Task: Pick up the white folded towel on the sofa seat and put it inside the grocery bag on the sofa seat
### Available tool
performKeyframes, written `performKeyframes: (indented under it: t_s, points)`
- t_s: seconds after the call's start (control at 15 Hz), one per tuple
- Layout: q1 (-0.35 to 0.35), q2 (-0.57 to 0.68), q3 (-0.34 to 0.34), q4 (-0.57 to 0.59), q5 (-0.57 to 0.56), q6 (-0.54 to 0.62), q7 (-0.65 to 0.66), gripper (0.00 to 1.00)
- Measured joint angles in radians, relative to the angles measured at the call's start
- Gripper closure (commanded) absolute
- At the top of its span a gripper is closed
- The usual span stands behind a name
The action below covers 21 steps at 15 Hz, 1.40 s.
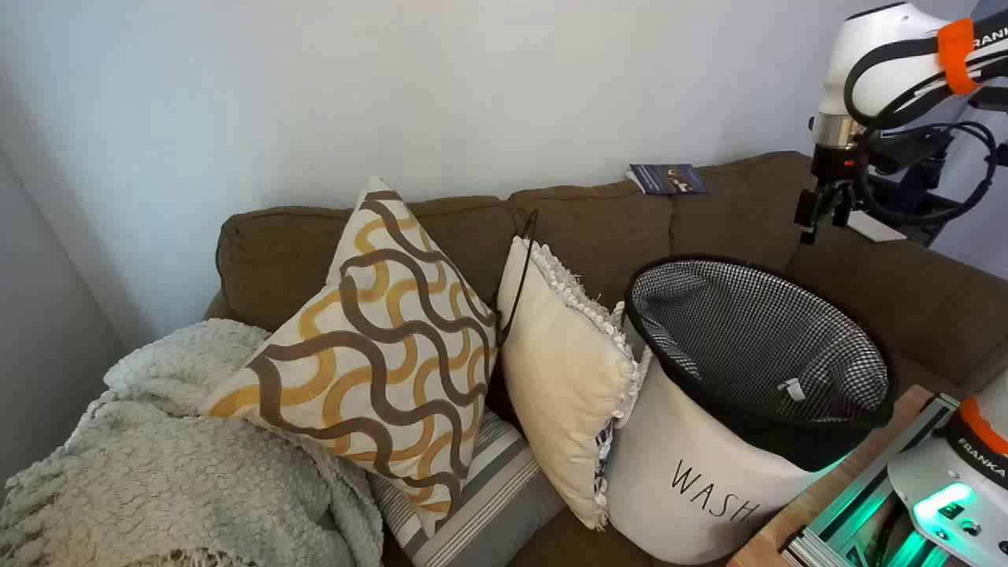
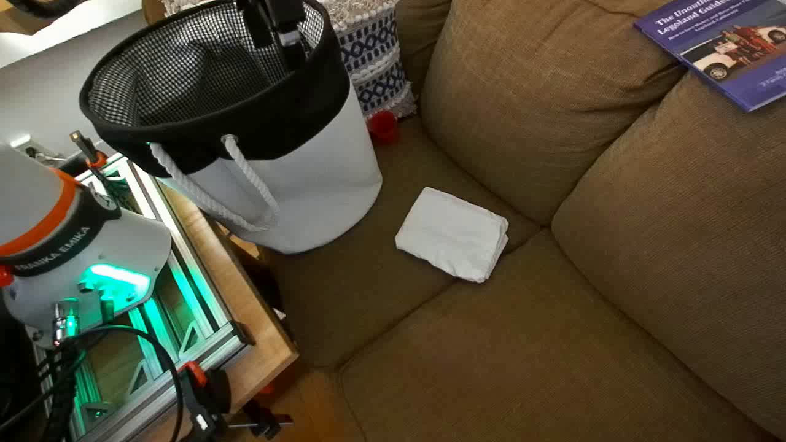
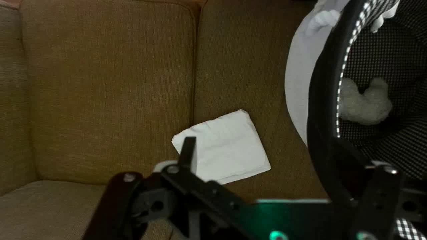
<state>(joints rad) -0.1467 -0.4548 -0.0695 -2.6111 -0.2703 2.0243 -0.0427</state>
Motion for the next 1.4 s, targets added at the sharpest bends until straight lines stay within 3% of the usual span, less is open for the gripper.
performKeyframes:
  t_s: [0.33, 0.87, 1.07, 1.4]
  points:
    - [-0.001, 0.016, -0.023, 0.006, 0.007, 0.002, 0.000, 0.00]
    - [-0.049, 0.234, -0.197, 0.044, 0.112, 0.113, -0.106, 0.00]
    - [-0.058, 0.302, -0.201, 0.071, 0.139, 0.115, -0.101, 0.00]
    - [-0.057, 0.286, -0.191, 0.072, 0.139, 0.115, -0.101, 0.00]
